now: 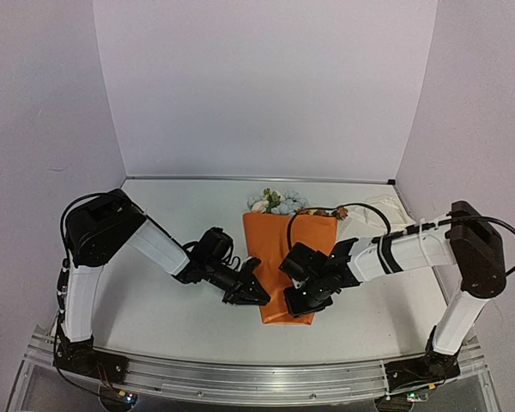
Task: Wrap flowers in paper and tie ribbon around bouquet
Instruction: Press the fold line on the folded wrapping paper.
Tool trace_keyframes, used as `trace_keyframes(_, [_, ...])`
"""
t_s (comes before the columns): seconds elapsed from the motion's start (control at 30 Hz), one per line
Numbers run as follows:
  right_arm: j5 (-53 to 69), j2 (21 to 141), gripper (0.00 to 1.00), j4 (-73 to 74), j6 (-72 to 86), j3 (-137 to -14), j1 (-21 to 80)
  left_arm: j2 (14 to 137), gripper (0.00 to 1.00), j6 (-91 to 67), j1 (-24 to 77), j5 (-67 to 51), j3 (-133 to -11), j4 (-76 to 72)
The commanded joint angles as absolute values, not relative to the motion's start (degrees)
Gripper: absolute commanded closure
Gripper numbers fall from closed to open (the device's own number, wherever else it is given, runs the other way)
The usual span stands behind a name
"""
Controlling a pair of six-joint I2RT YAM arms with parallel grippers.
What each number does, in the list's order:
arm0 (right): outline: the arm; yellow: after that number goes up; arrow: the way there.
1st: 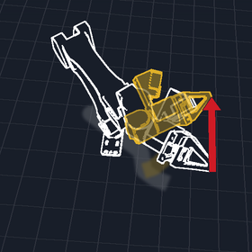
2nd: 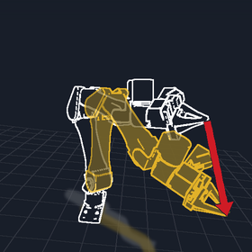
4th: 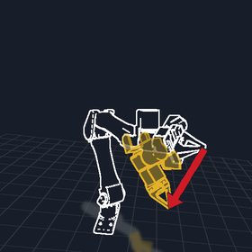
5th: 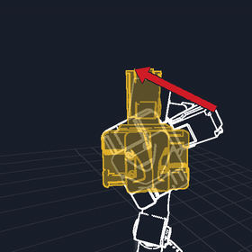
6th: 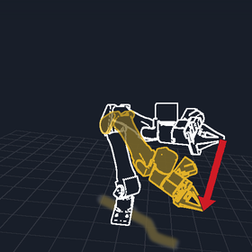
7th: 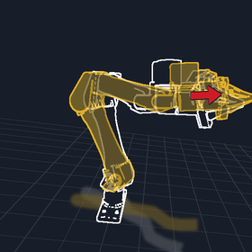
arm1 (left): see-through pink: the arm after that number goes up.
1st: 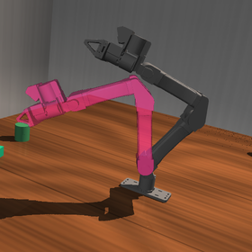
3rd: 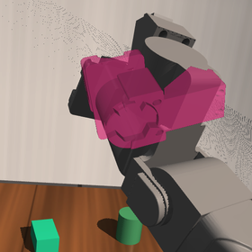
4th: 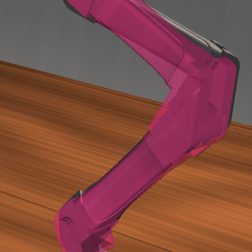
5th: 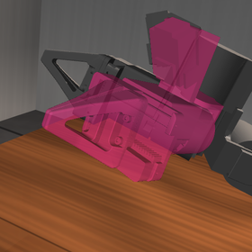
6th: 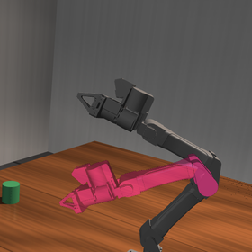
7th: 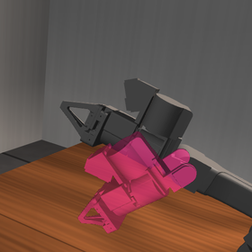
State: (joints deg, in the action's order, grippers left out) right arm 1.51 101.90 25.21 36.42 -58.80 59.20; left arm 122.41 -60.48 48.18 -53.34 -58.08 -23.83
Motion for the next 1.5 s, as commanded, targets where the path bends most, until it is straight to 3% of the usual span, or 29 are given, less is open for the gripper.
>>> trace_keyframes(0.0, [-1.9, 102.8, 0.70, 28.2, 38.0, -60.4, 59.5, 123.2, 0.84, -61.5, 48.0, -54.0, -59.2, -25.1])
trace_keyframes(0.27, [-2.7, 103.9, 0.75, 30.9, 39.7, -61.7, 59.7, 123.0, 0.84, -61.3, 47.9, -53.5, -59.7, -23.7])
trace_keyframes(0.67, [-3.0, 92.5, 0.69, 29.9, 32.8, -61.0, 60.4, 122.6, 0.84, -56.2, 47.9, -53.9, -61.2, -17.4])
trace_keyframes(1.1, [-5.6, 105.4, 0.73, 30.9, 30.0, -67.2, 60.4, 121.8, 0.84, -54.3, 47.9, -54.5, -61.1, -15.6])
trace_keyframes(1.47, [-7.5, 109.4, 0.75, 31.2, 31.5, -66.6, 61.4, 121.7, 0.83, -59.7, 46.6, -54.3, -60.3, -21.3])
